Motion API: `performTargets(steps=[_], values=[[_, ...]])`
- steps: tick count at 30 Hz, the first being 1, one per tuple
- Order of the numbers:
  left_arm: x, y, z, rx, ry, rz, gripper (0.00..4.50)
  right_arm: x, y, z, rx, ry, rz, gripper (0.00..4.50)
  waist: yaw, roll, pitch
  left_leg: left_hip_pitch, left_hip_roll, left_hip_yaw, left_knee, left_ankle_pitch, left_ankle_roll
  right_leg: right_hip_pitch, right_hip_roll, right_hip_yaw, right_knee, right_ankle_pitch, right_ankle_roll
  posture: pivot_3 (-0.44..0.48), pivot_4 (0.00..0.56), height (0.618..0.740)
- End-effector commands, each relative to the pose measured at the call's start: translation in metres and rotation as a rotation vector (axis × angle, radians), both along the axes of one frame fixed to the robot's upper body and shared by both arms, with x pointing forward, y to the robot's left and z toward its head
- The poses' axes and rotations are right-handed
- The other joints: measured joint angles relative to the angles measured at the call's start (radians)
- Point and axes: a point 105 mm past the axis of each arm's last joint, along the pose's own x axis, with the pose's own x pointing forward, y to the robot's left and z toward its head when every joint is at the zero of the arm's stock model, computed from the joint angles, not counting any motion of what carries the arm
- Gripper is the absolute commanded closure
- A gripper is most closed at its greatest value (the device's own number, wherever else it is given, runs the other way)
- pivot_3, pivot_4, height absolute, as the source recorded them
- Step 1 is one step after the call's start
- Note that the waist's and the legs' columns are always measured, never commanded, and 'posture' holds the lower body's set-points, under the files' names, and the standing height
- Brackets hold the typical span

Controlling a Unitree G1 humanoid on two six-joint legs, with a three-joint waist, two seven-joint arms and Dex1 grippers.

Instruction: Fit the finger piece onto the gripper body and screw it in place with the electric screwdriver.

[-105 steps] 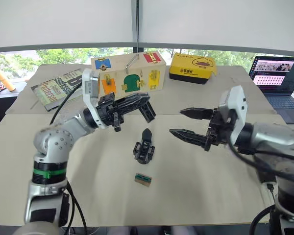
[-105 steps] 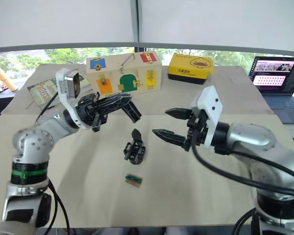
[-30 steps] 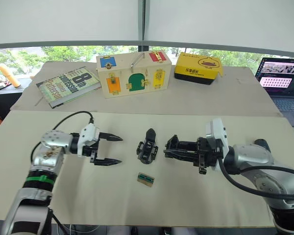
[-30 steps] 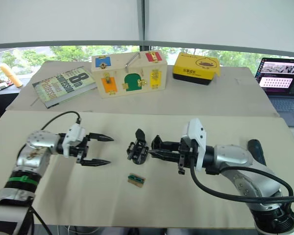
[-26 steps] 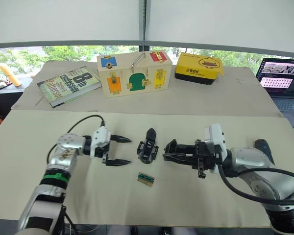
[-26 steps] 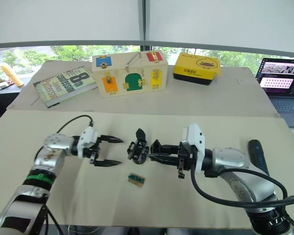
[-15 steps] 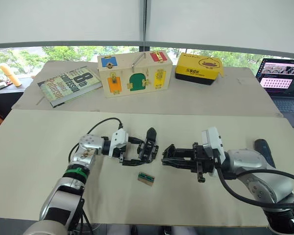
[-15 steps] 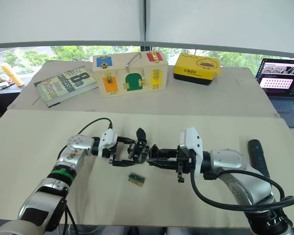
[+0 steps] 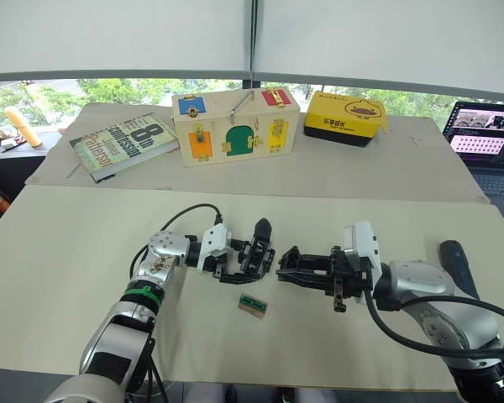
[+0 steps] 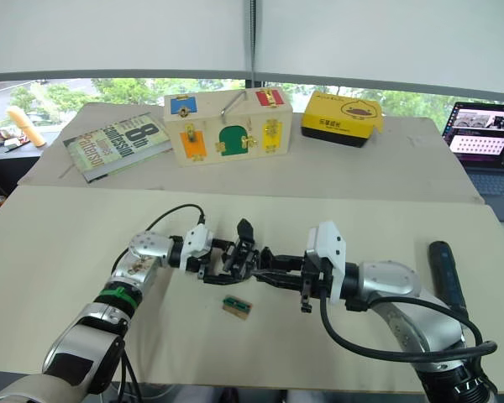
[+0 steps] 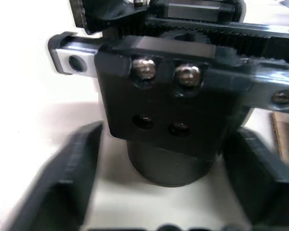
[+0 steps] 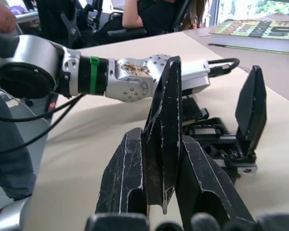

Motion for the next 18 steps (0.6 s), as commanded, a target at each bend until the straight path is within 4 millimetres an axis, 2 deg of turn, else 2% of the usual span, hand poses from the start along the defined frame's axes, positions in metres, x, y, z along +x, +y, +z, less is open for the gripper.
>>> performTargets(steps=[1, 10, 18], values=[[-0.004, -0.008, -0.002, 0.004, 0.008, -0.033, 2.22, 0.002, 0.006, 0.009, 0.033, -0.073, 0.01, 4.07, 0.0, 0.0, 0.0, 0.0, 0.0, 0.0, 0.0, 0.0, 0.0, 0.0, 0.0, 0.0, 0.0, 0.0, 0.0, 0.0, 0.15, 0.74], [-0.007, -0.011, -0.007, 0.017, 0.007, -0.041, 2.22, 0.021, 0.037, 0.01, 0.088, -0.157, 0.015, 4.07, 0.002, 0.0, 0.0, 0.0, -0.001, 0.0, 0.0, 0.0, 0.0, 0.0, 0.0, 0.0, 0.0, 0.0, 0.0, 0.0, 0.15, 0.74], [-0.004, -0.007, -0.008, 0.049, 0.007, -0.012, 2.22, 0.03, 0.05, -0.005, 0.057, -0.162, 0.013, 4.07, 0.0, 0.001, 0.0, -0.001, -0.001, 0.0, 0.0, 0.0, 0.001, 0.001, 0.0, -0.001, 0.001, 0.001, 0.001, 0.0, 0.15, 0.74]])
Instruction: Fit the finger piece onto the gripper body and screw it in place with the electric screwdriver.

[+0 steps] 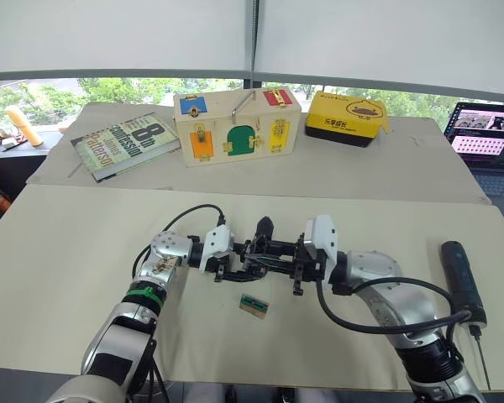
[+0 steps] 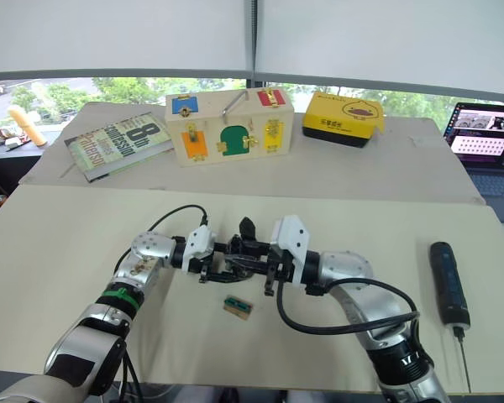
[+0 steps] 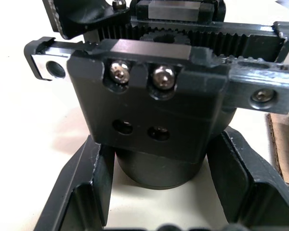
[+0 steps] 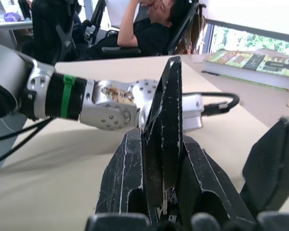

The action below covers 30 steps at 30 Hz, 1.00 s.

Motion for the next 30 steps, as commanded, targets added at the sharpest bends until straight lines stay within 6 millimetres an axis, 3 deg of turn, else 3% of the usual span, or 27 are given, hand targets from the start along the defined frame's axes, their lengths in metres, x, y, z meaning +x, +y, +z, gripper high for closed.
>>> performTargets(steps=[1, 19, 30], values=[[-0.002, -0.002, -0.007, 0.035, 0.022, 0.005, 2.22, 0.002, 0.006, 0.003, -0.008, -0.061, 0.004, 4.07, -0.001, 0.0, 0.0, 0.0, 0.0, 0.0, 0.0, 0.0, 0.0, 0.0, 0.0, 0.0, 0.0, 0.0, 0.0, 0.0, 0.15, 0.74], [-0.002, 0.004, -0.013, 0.055, 0.041, 0.029, 2.22, 0.013, 0.001, -0.024, -0.098, 0.023, -0.084, 4.07, -0.004, 0.001, -0.001, 0.003, 0.0, 0.001, 0.001, 0.0, 0.0, 0.002, 0.0, 0.001, 0.001, 0.0, 0.0, 0.0, 0.15, 0.74], [-0.001, 0.005, -0.014, 0.054, 0.043, 0.041, 2.22, 0.0, 0.004, -0.028, -0.125, 0.114, -0.024, 4.07, -0.003, 0.001, -0.002, 0.003, 0.0, 0.0, 0.001, 0.0, 0.0, 0.002, -0.001, 0.001, 0.0, 0.0, 0.0, 0.0, 0.15, 0.74]])
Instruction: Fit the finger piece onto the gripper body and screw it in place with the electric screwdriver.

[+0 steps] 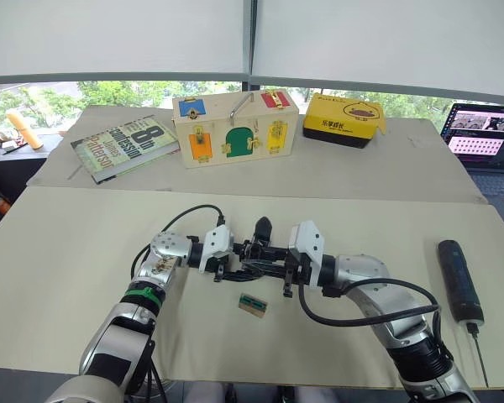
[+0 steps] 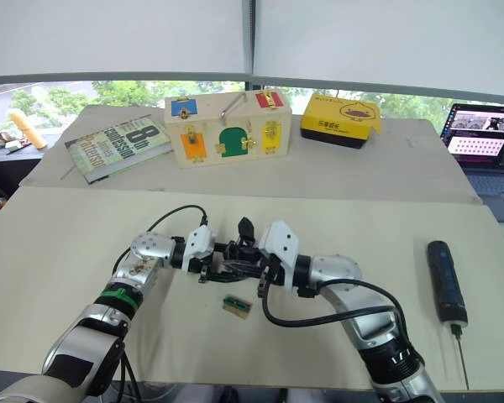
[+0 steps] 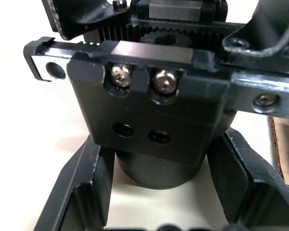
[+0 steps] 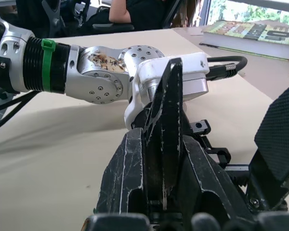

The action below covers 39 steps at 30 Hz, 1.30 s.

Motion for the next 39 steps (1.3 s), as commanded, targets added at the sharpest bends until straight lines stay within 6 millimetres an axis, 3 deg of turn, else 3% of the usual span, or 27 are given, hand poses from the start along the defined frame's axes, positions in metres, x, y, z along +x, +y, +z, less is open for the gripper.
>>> performTargets(steps=[1, 14, 19, 24, 25, 33, 34, 39], values=[[-0.003, 0.002, -0.013, 0.044, 0.034, 0.011, 2.22, -0.005, 0.001, -0.011, -0.041, 0.059, 0.015, 4.07, 0.0, 0.0, 0.0, 0.0, 0.0, 0.0, 0.0, 0.0, 0.0, 0.0, 0.0, 0.0, 0.0, 0.0, 0.0, 0.0, 0.15, 0.74], [-0.004, 0.002, -0.014, 0.042, 0.035, 0.015, 2.22, 0.003, 0.0, -0.027, -0.122, 0.099, -0.039, 4.07, -0.003, 0.001, -0.005, 0.002, 0.0, 0.0, 0.0, 0.0, 0.0, 0.001, 0.0, 0.001, 0.0, 0.0, 0.0, 0.0, 0.15, 0.74], [-0.004, 0.003, -0.014, 0.044, 0.034, 0.02, 2.22, 0.003, 0.001, -0.017, -0.08, 0.077, -0.025, 4.07, -0.003, 0.001, -0.006, 0.003, 0.001, 0.0, 0.0, 0.0, 0.0, 0.002, 0.0, 0.001, 0.0, 0.0, -0.001, 0.0, 0.15, 0.74], [-0.004, 0.004, -0.015, 0.047, 0.035, 0.03, 2.22, -0.004, 0.009, 0.021, 0.066, -0.046, 0.067, 4.07, -0.003, 0.001, -0.006, 0.003, 0.001, 0.0, 0.0, 0.0, 0.0, 0.002, 0.0, 0.001, 0.0, 0.0, -0.001, 0.0, 0.15, 0.74], [-0.004, 0.005, -0.016, 0.047, 0.035, 0.032, 2.22, -0.004, 0.009, 0.024, 0.07, -0.069, 0.067, 3.02, -0.003, 0.001, -0.006, 0.002, 0.001, 0.0, 0.0, 0.0, 0.0, 0.001, 0.0, 0.001, 0.0, 0.0, -0.001, 0.0, 0.15, 0.74], [-0.003, 0.006, -0.017, 0.047, 0.037, 0.042, 2.22, -0.004, 0.006, 0.028, 0.1, -0.106, 0.075, 0.28, -0.003, 0.001, -0.006, 0.0, 0.001, 0.0, 0.0, 0.0, 0.0, 0.0, 0.0, 0.0, 0.0, 0.001, -0.001, 0.0, 0.15, 0.74], [-0.003, 0.006, -0.018, 0.047, 0.037, 0.043, 2.22, -0.005, 0.006, 0.03, 0.112, -0.119, 0.077, 0.01, -0.002, 0.001, -0.006, 0.0, 0.001, 0.0, 0.0, 0.0, 0.0, 0.0, 0.0, 0.0, 0.0, 0.001, -0.001, 0.0, 0.15, 0.74], [-0.001, 0.009, -0.018, 0.036, 0.067, 0.076, 2.22, -0.01, 0.004, 0.04, 0.168, -0.167, 0.109, 0.01, -0.003, 0.001, -0.006, 0.001, 0.001, 0.0, 0.0, 0.0, 0.0, 0.0, 0.0, 0.0, 0.0, 0.001, -0.001, 0.0, 0.15, 0.74]])
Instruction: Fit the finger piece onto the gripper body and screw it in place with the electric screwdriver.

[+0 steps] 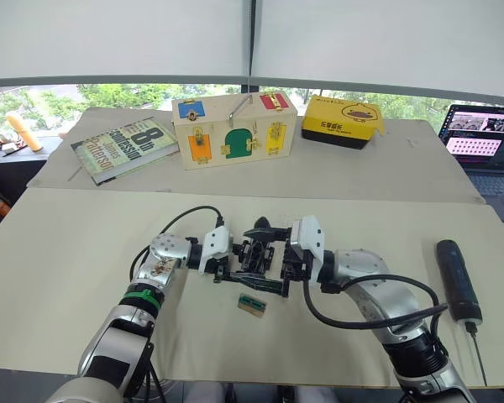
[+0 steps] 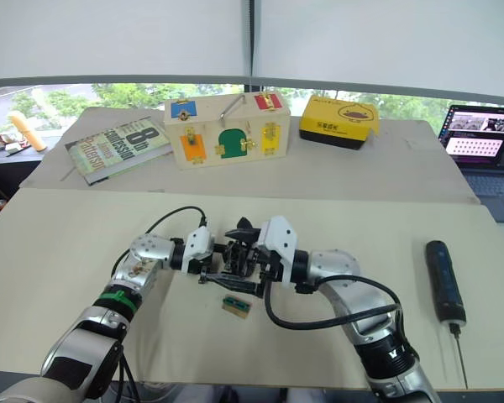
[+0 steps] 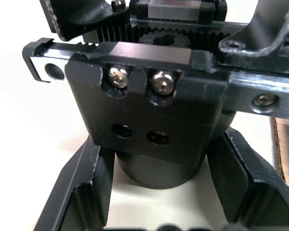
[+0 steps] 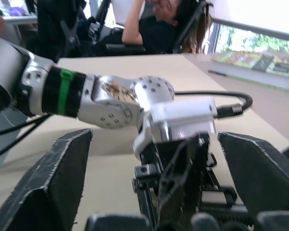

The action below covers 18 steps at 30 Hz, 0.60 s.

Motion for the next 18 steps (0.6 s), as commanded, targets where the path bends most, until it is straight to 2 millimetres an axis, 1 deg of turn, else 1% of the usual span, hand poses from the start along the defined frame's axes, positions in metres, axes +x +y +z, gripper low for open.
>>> performTargets(steps=[1, 2, 3, 4, 5, 6, 8, 10, 12, 13, 16, 18], values=[[0.0, 0.007, -0.015, 0.026, 0.084, 0.069, 2.22, -0.004, -0.004, 0.022, 0.092, -0.089, 0.024, 0.01, 0.0, 0.0, 0.0, 0.0, 0.0, 0.0, 0.0, 0.0, 0.0, 0.0, 0.0, 0.0, 0.0, 0.0, 0.0, 0.0, 0.15, 0.74], [0.0, 0.007, -0.015, 0.023, 0.086, 0.076, 1.21, -0.005, -0.005, 0.025, 0.107, -0.102, 0.032, 0.0, 0.0, 0.0, 0.0, 0.0, 0.0, 0.0, 0.0, 0.0, 0.0, 0.0, 0.0, 0.0, 0.0, 0.0, 0.0, 0.0, 0.15, 0.74], [0.001, 0.008, -0.015, 0.027, 0.069, 0.083, 0.93, -0.007, -0.005, 0.03, 0.127, -0.12, 0.043, 0.0, -0.001, 0.0, 0.0, 0.0, 0.0, 0.0, 0.0, 0.0, 0.0, 0.0, 0.0, 0.0, 0.0, 0.0, 0.0, 0.0, 0.15, 0.74], [0.001, 0.009, -0.015, 0.032, 0.056, 0.085, 0.4, -0.008, -0.006, 0.033, 0.141, -0.132, 0.052, 0.0, 0.0, 0.0, 0.0, 0.0, 0.0, 0.0, 0.0, 0.0, 0.0, 0.0, 0.0, 0.0, 0.0, 0.0, 0.0, 0.0, 0.15, 0.74], [0.0, 0.011, -0.013, 0.025, 0.048, 0.075, 0.07, -0.01, -0.006, 0.04, 0.156, -0.173, 0.066, 0.0, -0.001, 0.0, 0.0, 0.001, 0.0, 0.0, 0.0, 0.0, 0.0, 0.0, 0.0, 0.0, 0.0, 0.0, 0.0, 0.0, 0.15, 0.74], [-0.002, 0.013, -0.011, 0.019, 0.045, 0.067, 0.07, -0.012, -0.007, 0.045, 0.166, -0.202, 0.075, 0.0, -0.003, 0.0, 0.0, 0.001, 0.0, 0.0, 0.0, 0.0, 0.0, 0.0, 0.0, 0.0, 0.001, 0.0, 0.0, 0.0, 0.15, 0.74], [-0.002, 0.024, -0.008, 0.027, 0.028, 0.085, 0.07, -0.014, -0.01, 0.058, 0.185, -0.219, 0.083, 0.0, -0.007, 0.0, 0.0, 0.001, 0.001, 0.0, 0.0, 0.0, 0.0, 0.0, 0.0, 0.0, 0.001, 0.0, -0.001, 0.0, 0.15, 0.74], [-0.002, 0.033, -0.006, 0.033, 0.02, 0.104, 0.07, -0.017, -0.015, 0.063, 0.185, -0.214, 0.089, 0.0, -0.019, 0.0, 0.0, 0.0, 0.001, 0.001, 0.0, 0.0, 0.0, -0.001, 0.001, 0.001, 0.001, 0.001, -0.001, 0.0, 0.15, 0.74], [-0.003, 0.045, -0.001, 0.018, 0.019, 0.129, 0.07, -0.021, -0.024, 0.068, 0.183, -0.195, 0.082, 0.0, -0.026, 0.0, 0.0, 0.0, 0.002, 0.0, -0.001, 0.0, 0.0, -0.002, 0.001, 0.0, 0.001, 0.001, -0.001, 0.0, 0.15, 0.74], [-0.006, 0.056, 0.002, 0.012, 0.019, 0.144, 0.07, -0.023, -0.033, 0.07, 0.175, -0.185, 0.055, 0.0, -0.027, 0.0, 0.0, 0.0, 0.002, 0.0, -0.001, 0.0, 0.0, -0.002, 0.001, 0.001, 0.001, 0.0, -0.002, 0.0, 0.15, 0.74], [-0.012, 0.077, 0.016, -0.025, 0.0, 0.164, 0.07, -0.027, -0.056, 0.074, 0.147, -0.175, -0.042, 0.0, -0.025, 0.001, 0.0, -0.001, 0.003, 0.0, -0.002, 0.0, 0.0, -0.004, 0.001, 0.0, 0.0, 0.0, -0.002, 0.0, 0.15, 0.74], [-0.015, 0.089, 0.032, -0.082, -0.009, 0.191, 0.07, -0.03, -0.075, 0.075, 0.126, -0.178, -0.141, 0.0, -0.021, 0.001, 0.001, -0.004, 0.002, 0.0, -0.002, 0.0, 0.0, -0.007, 0.0, 0.0, 0.0, 0.0, -0.002, 0.0, 0.15, 0.74]])
